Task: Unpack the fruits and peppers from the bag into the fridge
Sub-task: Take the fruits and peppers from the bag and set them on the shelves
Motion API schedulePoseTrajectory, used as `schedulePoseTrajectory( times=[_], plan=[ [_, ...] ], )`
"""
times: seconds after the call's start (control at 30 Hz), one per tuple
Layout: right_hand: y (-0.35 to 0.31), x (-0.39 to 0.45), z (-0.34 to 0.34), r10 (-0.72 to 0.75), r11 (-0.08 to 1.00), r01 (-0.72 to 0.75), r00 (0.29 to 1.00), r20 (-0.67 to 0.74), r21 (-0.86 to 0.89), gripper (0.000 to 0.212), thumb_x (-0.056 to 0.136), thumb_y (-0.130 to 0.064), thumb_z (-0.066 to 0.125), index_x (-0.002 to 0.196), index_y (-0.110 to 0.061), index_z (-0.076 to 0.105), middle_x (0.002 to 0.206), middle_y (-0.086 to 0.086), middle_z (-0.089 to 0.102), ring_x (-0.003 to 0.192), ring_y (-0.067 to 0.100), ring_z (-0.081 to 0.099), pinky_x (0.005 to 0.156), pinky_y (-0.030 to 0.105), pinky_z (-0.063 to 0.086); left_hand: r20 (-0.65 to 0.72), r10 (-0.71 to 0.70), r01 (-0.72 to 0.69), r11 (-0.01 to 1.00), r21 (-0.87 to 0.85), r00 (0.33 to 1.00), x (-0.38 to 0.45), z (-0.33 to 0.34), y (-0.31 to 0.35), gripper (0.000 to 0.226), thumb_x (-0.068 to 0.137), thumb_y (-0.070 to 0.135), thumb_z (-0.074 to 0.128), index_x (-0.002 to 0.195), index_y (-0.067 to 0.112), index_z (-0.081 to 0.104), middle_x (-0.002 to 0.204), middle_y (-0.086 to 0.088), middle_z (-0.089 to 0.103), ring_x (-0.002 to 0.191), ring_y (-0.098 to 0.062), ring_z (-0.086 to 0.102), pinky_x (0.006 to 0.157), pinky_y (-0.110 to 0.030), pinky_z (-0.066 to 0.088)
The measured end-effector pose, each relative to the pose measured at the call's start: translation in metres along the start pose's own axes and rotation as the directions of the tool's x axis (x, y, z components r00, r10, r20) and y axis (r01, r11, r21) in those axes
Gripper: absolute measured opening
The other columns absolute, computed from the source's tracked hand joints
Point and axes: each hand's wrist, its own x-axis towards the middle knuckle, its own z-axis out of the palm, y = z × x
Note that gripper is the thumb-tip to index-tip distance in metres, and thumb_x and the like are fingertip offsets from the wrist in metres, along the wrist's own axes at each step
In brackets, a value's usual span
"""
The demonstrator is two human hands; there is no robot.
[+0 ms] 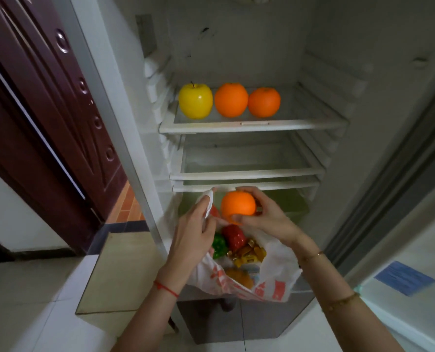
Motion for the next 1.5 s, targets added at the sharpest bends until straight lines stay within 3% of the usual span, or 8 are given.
schedulePoseTrajectory(
  times=[0.13, 0.37, 0.53, 0.9, 1.0, 1.13, 1.33, 1.5],
  plan=[
    [-0.045, 0.007, -0.041, -0.150, 0.987, 0.159, 0.953, -0.263, 0.012, 0.072, 0.078, -0.016, 0.080, 0.137, -0.031, 0.041, 0.134, -0.004, 0.044, 0.112, 0.012, 0.056, 0.079, 0.021, 0.056, -0.036, -0.006, 0.007, 1.000, 0.027, 0.999, 0.010, 0.002, 0.007, 0.053, 0.099, 0.016, 0.050, 0.144, 0.040, 0.034, 0.105, 0.023, 0.055, 0.084, 0.018, 0.058, 0.068, -0.006, 0.052],
    [-0.089, 0.060, -0.123, -0.336, 0.941, 0.256, 0.641, -0.690, -0.221, 0.078, 0.074, -0.030, 0.081, 0.136, -0.016, 0.038, 0.134, 0.004, 0.050, 0.115, 0.018, 0.056, 0.096, 0.032, 0.050, -0.009, -0.043, 0.043, 0.999, 0.008, 0.999, 0.019, 0.007, 0.007, 0.058, 0.100, 0.020, 0.049, 0.145, 0.050, 0.028, 0.129, 0.005, 0.059, 0.091, -0.027, 0.069, 0.071, -0.035, 0.062],
    [-0.084, 0.102, -0.151, -0.314, 0.942, 0.125, 0.651, -0.691, -0.310, 0.081, 0.072, -0.025, 0.081, 0.139, -0.009, 0.038, 0.136, 0.012, 0.049, 0.124, 0.026, 0.051, 0.097, 0.030, 0.043, -0.026, -0.070, 0.070, 0.997, 0.012, 0.997, 0.025, 0.010, 0.004, 0.057, 0.100, 0.017, 0.048, 0.149, 0.041, 0.029, 0.114, -0.005, 0.061, 0.052, -0.010, 0.061, 0.043, -0.015, 0.048],
    [-0.078, 0.106, -0.149, -0.257, 0.949, 0.051, 0.701, -0.665, -0.312, 0.092, 0.075, -0.028, 0.082, 0.147, -0.009, 0.028, 0.147, 0.011, 0.041, 0.134, 0.025, 0.044, 0.102, 0.026, 0.037, -0.047, -0.102, 0.101, 0.995, -0.019, 0.994, 0.019, 0.005, 0.010, 0.057, 0.100, 0.018, 0.049, 0.147, 0.042, 0.028, 0.118, -0.002, 0.057, 0.058, -0.009, 0.066, 0.044, -0.015, 0.049],
    [-0.083, 0.082, -0.129, -0.312, 0.937, 0.075, 0.614, -0.725, -0.340, 0.088, 0.079, -0.031, 0.079, 0.146, -0.006, 0.028, 0.148, 0.013, 0.039, 0.137, 0.024, 0.039, 0.104, 0.016, 0.026, -0.071, -0.090, 0.089, 0.996, -0.007, 0.993, 0.015, 0.000, 0.011, 0.056, 0.100, 0.019, 0.048, 0.145, 0.045, 0.027, 0.114, -0.003, 0.058, 0.060, -0.009, 0.064, 0.045, -0.013, 0.048],
    [-0.080, 0.042, -0.075, -0.603, 0.788, 0.171, 0.407, -0.686, -0.592, 0.024, 0.090, -0.022, 0.064, 0.106, -0.006, 0.056, 0.101, 0.010, 0.059, 0.097, 0.023, 0.057, 0.092, 0.026, 0.042, -0.097, -0.065, 0.066, 0.998, 0.008, 0.993, 0.007, -0.006, 0.010, 0.053, 0.100, 0.020, 0.047, 0.145, 0.042, 0.029, 0.093, 0.003, 0.058, 0.048, -0.004, 0.058, 0.040, -0.015, 0.045],
    [-0.022, 0.010, 0.024, -0.274, 0.875, 0.234, 0.961, -0.034, -0.424, 0.020, 0.097, -0.024, 0.054, 0.079, -0.024, 0.064, 0.071, -0.008, 0.064, 0.061, 0.004, 0.063, 0.058, 0.015, 0.049, -0.140, -0.029, 0.036, 0.998, 0.048, 0.990, -0.007, -0.014, 0.004, 0.056, 0.100, 0.013, 0.047, 0.144, 0.044, 0.032, 0.077, 0.002, 0.057, 0.050, -0.008, 0.060, 0.044, -0.015, 0.048],
    [0.059, 0.035, 0.084, -0.016, 0.826, 0.151, 0.969, 0.245, -0.543, 0.029, 0.093, -0.040, 0.054, 0.118, -0.029, 0.061, 0.115, -0.009, 0.069, 0.100, 0.007, 0.065, 0.092, 0.022, 0.052, -0.192, -0.063, 0.081, 0.993, 0.087, 0.979, -0.020, -0.021, -0.005, 0.053, 0.099, 0.012, 0.048, 0.147, 0.032, 0.038, 0.068, 0.003, 0.054, 0.046, -0.012, 0.060, 0.040, -0.015, 0.043]
  ],
)
